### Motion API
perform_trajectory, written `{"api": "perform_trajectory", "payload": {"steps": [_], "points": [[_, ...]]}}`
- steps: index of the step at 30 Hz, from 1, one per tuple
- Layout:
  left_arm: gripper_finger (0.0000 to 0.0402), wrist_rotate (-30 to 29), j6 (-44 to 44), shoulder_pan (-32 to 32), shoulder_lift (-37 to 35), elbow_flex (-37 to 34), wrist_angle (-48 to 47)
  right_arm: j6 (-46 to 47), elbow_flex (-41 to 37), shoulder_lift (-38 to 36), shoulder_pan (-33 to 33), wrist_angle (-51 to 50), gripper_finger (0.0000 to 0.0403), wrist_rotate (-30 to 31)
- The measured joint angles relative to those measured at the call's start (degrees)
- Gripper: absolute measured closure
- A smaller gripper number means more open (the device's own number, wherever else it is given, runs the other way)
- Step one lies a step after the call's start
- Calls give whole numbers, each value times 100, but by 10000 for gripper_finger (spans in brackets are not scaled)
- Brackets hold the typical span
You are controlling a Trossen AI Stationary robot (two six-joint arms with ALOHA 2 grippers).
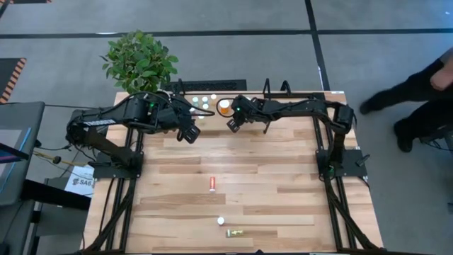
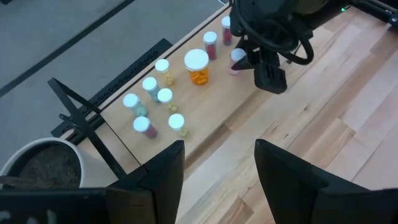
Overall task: Pick and place medicine bottles onto shelf by color
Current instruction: Put the pink pill bottle on the shelf
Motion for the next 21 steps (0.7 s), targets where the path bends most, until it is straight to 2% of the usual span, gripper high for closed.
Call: {"api": "perform_trajectory", "payload": {"steps": [15,21], "points": [[219,-2,0,0,0,0,2,-116,2,-2,-253,81,265,-13],[219,-2,0,0,0,0,4,-167,2,-2,-324,61,261,-192]]}}
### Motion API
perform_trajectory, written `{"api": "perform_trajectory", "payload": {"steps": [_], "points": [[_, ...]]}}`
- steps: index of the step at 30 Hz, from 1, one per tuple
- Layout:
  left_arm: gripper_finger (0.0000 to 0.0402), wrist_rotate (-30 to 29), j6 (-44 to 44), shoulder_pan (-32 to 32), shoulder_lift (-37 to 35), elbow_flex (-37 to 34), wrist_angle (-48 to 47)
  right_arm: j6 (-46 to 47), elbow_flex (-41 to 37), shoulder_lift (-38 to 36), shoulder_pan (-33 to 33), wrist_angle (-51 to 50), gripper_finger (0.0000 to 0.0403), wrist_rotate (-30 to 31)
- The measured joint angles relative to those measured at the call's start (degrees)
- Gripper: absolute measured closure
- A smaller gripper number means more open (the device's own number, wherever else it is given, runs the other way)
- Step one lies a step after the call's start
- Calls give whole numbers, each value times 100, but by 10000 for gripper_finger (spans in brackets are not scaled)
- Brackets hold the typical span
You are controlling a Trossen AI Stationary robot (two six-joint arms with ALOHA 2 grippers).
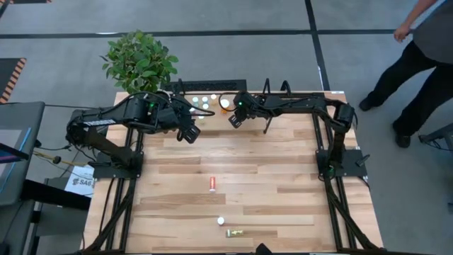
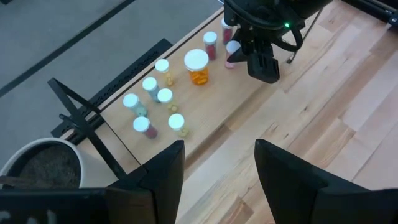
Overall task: Pick and place medicine bottles onto shelf by color
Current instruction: Put the pink pill bottle on the shelf
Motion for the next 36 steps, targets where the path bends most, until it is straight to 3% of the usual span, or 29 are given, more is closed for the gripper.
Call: {"api": "perform_trajectory", "payload": {"steps": [19,27,36], "points": [[219,26,0,0,0,0,-2,-163,206,-52,0,-275,183,-3],[219,59,0,0,0,0,-2,-403,1257,-61,98,-1252,168,1],[219,373,228,0,0,0,-7,-399,2708,-61,562,-3553,168,1]]}}
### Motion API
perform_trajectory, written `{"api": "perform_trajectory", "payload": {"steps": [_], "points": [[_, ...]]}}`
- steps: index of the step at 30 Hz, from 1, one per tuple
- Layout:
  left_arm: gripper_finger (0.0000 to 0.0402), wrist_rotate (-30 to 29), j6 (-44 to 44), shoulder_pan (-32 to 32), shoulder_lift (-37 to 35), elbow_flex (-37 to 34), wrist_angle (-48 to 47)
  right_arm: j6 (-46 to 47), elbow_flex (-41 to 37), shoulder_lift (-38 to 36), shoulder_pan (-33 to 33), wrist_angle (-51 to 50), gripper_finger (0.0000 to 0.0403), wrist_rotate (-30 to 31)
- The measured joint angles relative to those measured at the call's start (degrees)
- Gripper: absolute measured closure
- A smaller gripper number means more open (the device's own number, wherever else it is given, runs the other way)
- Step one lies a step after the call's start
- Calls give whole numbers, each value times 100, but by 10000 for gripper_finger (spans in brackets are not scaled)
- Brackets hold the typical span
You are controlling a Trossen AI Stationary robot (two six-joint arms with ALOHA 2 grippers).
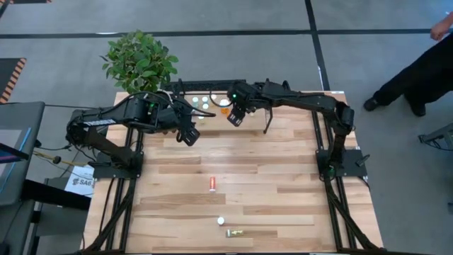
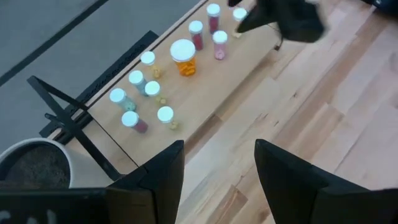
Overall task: Pick and place medicine bottles onto shelf by color
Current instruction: Put the pink pill bottle on the shelf
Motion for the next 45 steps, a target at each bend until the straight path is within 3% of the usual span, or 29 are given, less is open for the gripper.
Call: {"api": "perform_trajectory", "payload": {"steps": [8,17,24,31,37,45], "points": [[219,348,299,-20,0,0,-24,239,733,-2,937,-1907,168,30],[219,368,491,-369,0,0,-57,1813,835,0,2281,-3298,168,58],[219,365,-135,-931,-1,0,-40,2810,833,0,3351,-3714,168,349],[219,321,-1219,-1848,152,-4,279,2861,789,2,4344,-3721,168,353],[219,249,-1518,-2759,781,0,1379,3122,796,-77,5171,-3728,168,350],[219,776,-1764,-3608,1965,0,2659,3165,791,-116,5959,-3716,168,509]]}}
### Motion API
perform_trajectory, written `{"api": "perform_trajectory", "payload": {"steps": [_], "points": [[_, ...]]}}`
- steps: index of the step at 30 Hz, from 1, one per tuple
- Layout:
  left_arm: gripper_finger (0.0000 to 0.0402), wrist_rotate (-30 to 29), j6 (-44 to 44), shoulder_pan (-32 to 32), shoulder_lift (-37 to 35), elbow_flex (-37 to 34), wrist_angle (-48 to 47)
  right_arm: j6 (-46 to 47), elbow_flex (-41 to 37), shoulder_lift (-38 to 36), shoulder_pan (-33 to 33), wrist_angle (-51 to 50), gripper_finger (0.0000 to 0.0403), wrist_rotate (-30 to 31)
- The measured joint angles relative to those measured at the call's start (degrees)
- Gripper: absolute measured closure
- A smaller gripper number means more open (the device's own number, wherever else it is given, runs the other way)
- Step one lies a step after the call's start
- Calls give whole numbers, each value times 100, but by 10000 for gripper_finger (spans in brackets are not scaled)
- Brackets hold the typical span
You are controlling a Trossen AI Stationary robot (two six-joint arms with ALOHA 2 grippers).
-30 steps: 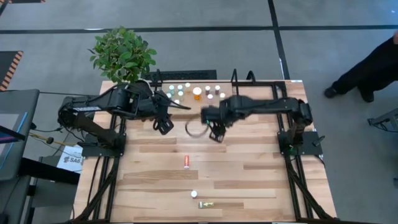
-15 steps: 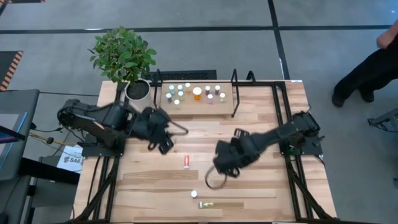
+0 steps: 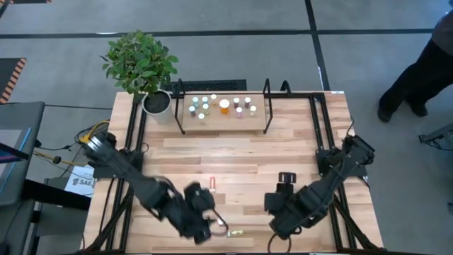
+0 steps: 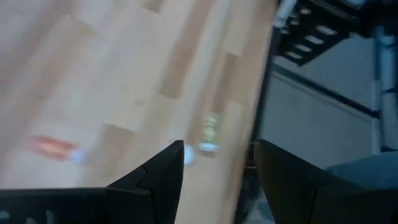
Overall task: Pick and place medicine bottles onto shelf by color
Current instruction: Put the pink pill bottle on the shelf
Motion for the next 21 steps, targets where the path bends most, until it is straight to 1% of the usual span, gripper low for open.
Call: {"api": "perform_trajectory", "payload": {"steps": [6,9,12,15,19,21], "points": [[212,-46,-547,-204,666,-2,600,462,0,-1,406,-3,168,2],[203,-30,-566,-242,901,-2,816,692,0,-2,600,-1,168,0],[192,155,-437,-261,1120,-2,826,955,0,-2,738,-3,168,0],[182,118,222,-267,1223,-2,801,1151,0,-2,807,-3,168,-2],[180,-427,1565,-271,1262,-2,818,1195,0,-2,804,-3,168,-4],[180,-623,2036,-257,1276,-2,805,1195,0,-1,761,-3,168,-4]]}}
